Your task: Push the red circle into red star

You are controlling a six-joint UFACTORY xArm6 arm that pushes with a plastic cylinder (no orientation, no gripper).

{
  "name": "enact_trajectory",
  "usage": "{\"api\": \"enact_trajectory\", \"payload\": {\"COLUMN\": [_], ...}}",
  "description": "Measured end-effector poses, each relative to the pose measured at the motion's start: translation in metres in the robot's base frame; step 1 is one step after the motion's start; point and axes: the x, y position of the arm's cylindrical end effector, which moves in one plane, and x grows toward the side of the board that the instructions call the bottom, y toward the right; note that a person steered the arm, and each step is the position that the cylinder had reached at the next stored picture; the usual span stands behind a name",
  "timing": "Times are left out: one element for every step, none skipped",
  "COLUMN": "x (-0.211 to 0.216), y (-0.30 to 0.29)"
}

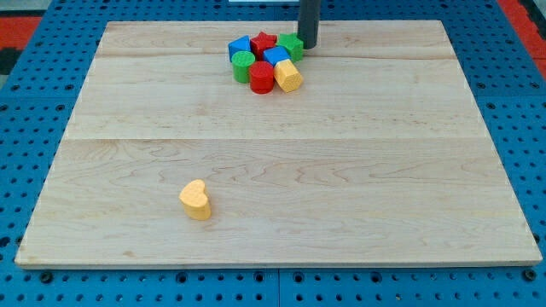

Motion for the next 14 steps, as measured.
{"api": "enact_trajectory", "payload": {"x": [-0.037,-0.034,0.000,0.024,0.015,0.004,0.008,0.019,0.029,0.045,0.070,0.087,0.101,0.121], "y": [0.009,-0.032,-0.050,-0.055,-0.062,-0.083,-0.109,-0.103,-0.080,-0.058,-0.048,-0.048,-0.045,-0.049]}}
